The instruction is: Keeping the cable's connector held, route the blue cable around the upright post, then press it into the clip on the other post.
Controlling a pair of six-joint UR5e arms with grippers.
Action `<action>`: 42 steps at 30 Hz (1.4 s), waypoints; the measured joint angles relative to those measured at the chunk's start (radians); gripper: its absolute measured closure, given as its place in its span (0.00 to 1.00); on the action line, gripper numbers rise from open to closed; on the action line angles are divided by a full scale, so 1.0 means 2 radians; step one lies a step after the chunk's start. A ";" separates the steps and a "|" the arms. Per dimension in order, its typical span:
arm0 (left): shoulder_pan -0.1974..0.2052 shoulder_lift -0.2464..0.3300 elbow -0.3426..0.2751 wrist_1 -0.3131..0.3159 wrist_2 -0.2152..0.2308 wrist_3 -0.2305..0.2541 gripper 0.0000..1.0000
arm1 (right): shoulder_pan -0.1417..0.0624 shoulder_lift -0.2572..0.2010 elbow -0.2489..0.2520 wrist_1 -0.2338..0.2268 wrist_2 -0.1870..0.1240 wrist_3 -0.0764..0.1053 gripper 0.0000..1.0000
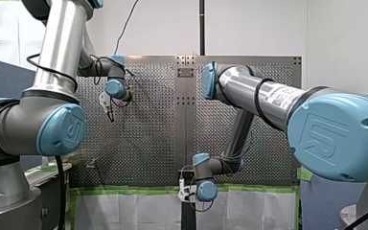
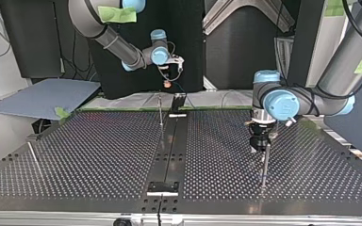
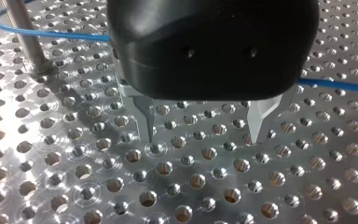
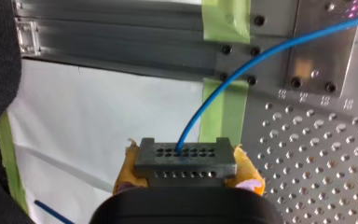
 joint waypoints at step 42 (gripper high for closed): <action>-0.005 0.000 0.000 -0.001 -0.008 0.000 0.00 | -0.046 0.018 0.084 -0.120 0.009 0.019 1.00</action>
